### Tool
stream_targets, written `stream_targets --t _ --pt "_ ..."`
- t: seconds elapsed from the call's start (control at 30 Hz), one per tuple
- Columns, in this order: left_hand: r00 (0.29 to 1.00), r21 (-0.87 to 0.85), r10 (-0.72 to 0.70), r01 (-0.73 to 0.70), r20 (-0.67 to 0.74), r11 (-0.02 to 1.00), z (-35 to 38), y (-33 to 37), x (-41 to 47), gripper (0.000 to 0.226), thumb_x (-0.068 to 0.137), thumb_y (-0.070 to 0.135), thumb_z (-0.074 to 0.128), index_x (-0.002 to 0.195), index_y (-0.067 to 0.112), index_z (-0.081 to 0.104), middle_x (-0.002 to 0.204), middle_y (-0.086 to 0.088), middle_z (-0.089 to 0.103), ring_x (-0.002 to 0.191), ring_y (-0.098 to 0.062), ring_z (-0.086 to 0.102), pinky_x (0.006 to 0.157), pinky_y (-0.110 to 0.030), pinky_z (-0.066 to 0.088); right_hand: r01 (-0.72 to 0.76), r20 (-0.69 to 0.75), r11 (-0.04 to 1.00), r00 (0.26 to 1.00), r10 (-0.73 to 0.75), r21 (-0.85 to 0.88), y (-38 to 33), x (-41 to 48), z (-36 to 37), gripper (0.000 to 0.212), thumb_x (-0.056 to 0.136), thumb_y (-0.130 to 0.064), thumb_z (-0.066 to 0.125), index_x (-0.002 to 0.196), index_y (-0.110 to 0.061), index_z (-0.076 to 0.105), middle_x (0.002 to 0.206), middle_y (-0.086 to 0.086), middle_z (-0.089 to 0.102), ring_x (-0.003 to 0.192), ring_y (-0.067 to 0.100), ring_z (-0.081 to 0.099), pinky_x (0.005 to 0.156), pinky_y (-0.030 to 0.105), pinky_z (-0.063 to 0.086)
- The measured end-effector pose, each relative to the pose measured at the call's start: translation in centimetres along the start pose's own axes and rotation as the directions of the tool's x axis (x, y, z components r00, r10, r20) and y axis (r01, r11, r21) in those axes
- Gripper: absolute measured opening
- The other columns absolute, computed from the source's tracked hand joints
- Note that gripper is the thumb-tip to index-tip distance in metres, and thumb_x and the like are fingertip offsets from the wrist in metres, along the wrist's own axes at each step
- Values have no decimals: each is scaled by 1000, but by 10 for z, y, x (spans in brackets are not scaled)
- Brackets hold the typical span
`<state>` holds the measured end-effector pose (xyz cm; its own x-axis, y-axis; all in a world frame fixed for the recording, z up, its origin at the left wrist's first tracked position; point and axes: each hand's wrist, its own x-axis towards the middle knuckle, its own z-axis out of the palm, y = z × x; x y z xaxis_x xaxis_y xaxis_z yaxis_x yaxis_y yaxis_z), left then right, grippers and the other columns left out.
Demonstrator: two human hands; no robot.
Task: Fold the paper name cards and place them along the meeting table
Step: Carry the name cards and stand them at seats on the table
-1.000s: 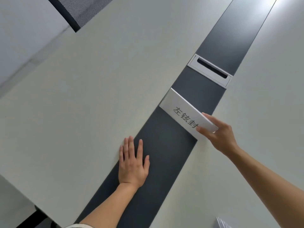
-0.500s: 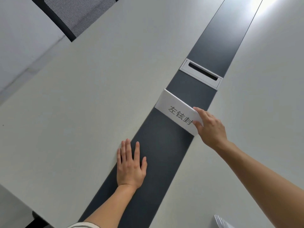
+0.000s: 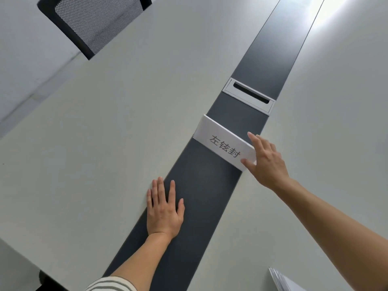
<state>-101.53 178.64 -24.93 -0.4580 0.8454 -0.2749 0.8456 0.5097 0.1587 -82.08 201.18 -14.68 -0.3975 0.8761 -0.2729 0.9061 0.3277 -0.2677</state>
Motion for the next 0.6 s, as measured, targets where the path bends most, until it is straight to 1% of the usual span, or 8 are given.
stream_targets --t 0.1,0.2,0.27,0.33,0.4,0.43,0.5,0.6 --pt "1000 11 -3 3 18 1000 -1 1 -1 69 96 50 5 147 12 30 156 -23 25 146 -37 18 117 -48 14 3 -84 999 996 0 36 7 -31 -14 69 88 -30 63 147 -20 30 146 10 45 129 31 44 101 47 43" --pt "999 17 -21 21 28 1000 -10 8 -1 60 97 43 24 148 12 30 157 -23 22 147 -38 14 119 -49 17 -22 -62 997 998 26 76 23 -75 -30 47 90 -32 61 135 -22 50 132 3 60 119 24 55 96 40 46" --pt "997 -44 -13 16 78 999 -22 18 -2 55 98 35 35 148 14 31 158 -21 20 148 -35 12 119 -46 15 -71 -30 988 997 76 137 39 -109 -35 37 89 -34 62 124 -24 61 120 -2 68 110 18 62 93 34 48" --pt "992 -156 95 -81 80 984 -38 36 -9 48 96 29 43 141 14 42 151 -15 38 142 -29 28 116 -40 24 -130 -13 970 991 136 205 57 -145 -39 31 87 -34 65 116 -26 65 109 -5 72 103 13 66 90 33 49" --pt "969 -309 236 -202 78 930 -52 62 -28 42 95 30 47 133 15 51 136 -5 54 127 -21 46 108 -35 36 -189 0 948 981 196 256 75 -182 -40 29 85 -37 66 112 -28 67 103 -7 74 98 9 67 90 35 51" --pt "949 -378 302 -246 94 892 -57 76 -41 42 94 35 48 132 17 52 133 -1 56 123 -17 49 104 -33 39 -217 0 936 974 226 277 84 -200 -41 29 84 -39 66 111 -28 68 101 -8 74 95 8 68 90 35 52" --pt "886 -480 437 -319 155 817 -65 104 -70 51 91 51 47 134 23 49 134 6 54 123 -11 48 103 -31 40 -263 13 910 962 273 319 105 -236 -42 38 80 -52 63 110 -29 68 100 -10 74 93 4 67 90 36 53" --pt "717 -538 643 -442 269 718 -72 139 -113 74 80 71 48 143 34 34 146 13 41 134 -7 37 110 -30 31 -300 62 874 952 299 383 134 -289 -43 68 65 -82 51 113 -37 65 105 -17 70 101 -2 63 92 31 50"
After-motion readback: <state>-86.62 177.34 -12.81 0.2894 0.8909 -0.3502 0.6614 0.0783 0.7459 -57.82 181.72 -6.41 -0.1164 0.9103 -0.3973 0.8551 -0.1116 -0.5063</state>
